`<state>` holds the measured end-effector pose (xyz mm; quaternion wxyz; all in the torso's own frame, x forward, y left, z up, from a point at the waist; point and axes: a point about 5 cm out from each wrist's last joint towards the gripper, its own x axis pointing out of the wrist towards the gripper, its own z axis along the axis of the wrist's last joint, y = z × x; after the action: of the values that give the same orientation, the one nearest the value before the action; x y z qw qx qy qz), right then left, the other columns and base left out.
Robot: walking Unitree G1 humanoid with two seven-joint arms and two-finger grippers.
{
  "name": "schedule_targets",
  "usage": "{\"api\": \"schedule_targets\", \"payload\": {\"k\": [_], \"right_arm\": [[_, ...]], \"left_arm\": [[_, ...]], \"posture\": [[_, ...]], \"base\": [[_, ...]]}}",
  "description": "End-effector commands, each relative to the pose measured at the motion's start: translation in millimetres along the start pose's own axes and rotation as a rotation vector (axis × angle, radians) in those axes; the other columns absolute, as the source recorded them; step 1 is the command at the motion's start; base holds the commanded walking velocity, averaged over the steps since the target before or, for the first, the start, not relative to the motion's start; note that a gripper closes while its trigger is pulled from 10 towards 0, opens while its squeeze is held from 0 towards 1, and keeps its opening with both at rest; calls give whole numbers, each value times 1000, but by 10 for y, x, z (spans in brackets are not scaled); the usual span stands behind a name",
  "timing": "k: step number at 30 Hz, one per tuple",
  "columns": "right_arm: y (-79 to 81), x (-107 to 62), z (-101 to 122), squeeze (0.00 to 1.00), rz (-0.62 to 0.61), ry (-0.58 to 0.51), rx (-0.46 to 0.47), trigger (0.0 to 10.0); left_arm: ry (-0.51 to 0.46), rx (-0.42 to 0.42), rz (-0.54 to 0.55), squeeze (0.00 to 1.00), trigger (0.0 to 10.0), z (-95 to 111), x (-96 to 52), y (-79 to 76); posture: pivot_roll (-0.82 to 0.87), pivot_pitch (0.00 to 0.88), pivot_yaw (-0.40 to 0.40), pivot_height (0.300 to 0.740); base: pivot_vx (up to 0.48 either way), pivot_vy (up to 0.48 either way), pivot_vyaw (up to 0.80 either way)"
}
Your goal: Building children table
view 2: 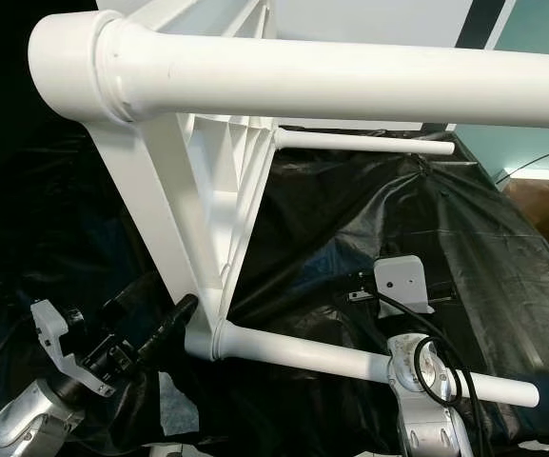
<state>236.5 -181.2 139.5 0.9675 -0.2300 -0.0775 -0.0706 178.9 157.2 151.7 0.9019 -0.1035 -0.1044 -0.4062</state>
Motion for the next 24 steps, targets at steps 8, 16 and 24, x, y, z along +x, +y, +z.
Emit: {"api": "schedule_targets", "payload": {"k": [8, 16, 24], "right_arm": [[-12, 29, -24, 0, -5, 12, -16, 10000], [-24, 69, -27, 0, -23, 17, -36, 10000], [-28, 80, -28, 0, -34, 23, -43, 10000]], "left_arm": [[-141, -63, -92, 0, 10000, 297, 158, -48], [-135, -42, -132, 0, 10000, 340, 278, -66], [-112, -40, -132, 0, 10000, 352, 318, -59]], "posture": [[21, 11, -60, 740], [15, 11, -55, 740], [13, 20, -50, 740]], "base": [[0, 0, 0], [0, 0, 0], [0, 0, 0]]}}
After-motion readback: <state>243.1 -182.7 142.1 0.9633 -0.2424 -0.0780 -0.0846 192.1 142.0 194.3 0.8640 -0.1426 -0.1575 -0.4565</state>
